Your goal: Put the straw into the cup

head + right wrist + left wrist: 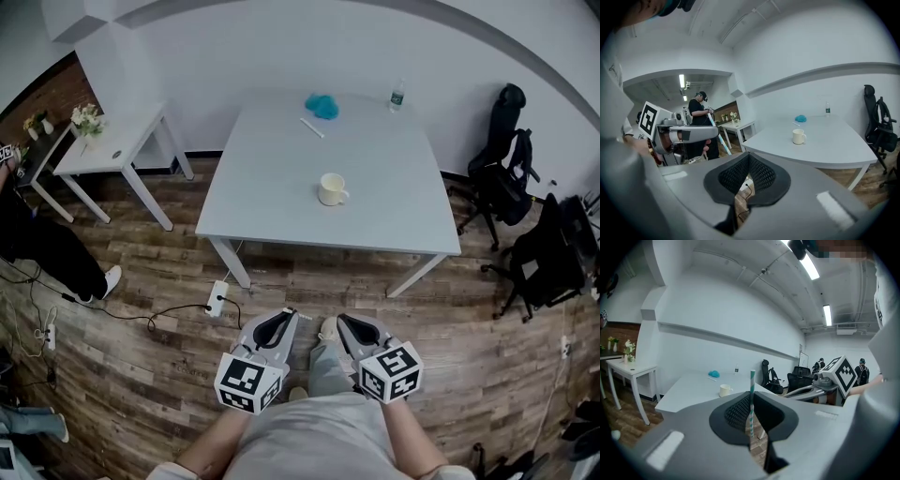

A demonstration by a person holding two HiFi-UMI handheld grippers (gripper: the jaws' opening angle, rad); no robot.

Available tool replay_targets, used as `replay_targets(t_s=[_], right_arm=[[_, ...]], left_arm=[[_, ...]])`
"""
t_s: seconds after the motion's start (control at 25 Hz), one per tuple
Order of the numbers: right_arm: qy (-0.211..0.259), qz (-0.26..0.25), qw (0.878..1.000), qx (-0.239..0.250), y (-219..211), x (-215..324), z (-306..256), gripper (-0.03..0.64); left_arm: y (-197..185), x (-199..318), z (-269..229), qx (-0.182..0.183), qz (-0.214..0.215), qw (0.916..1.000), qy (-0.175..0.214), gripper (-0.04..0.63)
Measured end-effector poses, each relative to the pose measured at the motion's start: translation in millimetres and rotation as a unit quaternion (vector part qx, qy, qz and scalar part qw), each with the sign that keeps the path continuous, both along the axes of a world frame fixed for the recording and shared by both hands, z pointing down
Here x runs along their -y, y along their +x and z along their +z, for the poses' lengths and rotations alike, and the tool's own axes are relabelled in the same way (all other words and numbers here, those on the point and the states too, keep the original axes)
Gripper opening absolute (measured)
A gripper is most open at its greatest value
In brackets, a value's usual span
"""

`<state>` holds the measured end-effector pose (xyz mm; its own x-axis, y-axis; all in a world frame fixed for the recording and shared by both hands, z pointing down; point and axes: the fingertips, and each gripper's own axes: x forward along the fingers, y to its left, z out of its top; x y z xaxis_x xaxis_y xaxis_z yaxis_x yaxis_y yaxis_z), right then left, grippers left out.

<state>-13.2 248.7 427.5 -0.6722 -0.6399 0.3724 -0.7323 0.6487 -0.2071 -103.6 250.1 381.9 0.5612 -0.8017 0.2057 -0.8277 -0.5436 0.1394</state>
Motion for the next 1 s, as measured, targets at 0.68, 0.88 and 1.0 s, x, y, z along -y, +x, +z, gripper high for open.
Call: replay_targets(t_s=[0.68,0.88,1.0], right_arm=[[-0.007,-0.001,1.0,0.006,20.2,147.8,9.5,0.006],[-0.014,-0.008,1.0,0.001,35.5,199.2,5.3,0.006],[-0.013,-0.015,1.0,-0.001,41.1,231.8,1.4,0.006]], left_arm=[[15.6,147.8,7.8,-0.009,-0.008,0.9999,-0.011,0.043],[28.6,201.0,1.6,-0.012,-0.014,0.9997,-0.015,0.041],[33.3,231.4,-2.0,-0.013,-0.021,0.9996,-0.013,0.043]])
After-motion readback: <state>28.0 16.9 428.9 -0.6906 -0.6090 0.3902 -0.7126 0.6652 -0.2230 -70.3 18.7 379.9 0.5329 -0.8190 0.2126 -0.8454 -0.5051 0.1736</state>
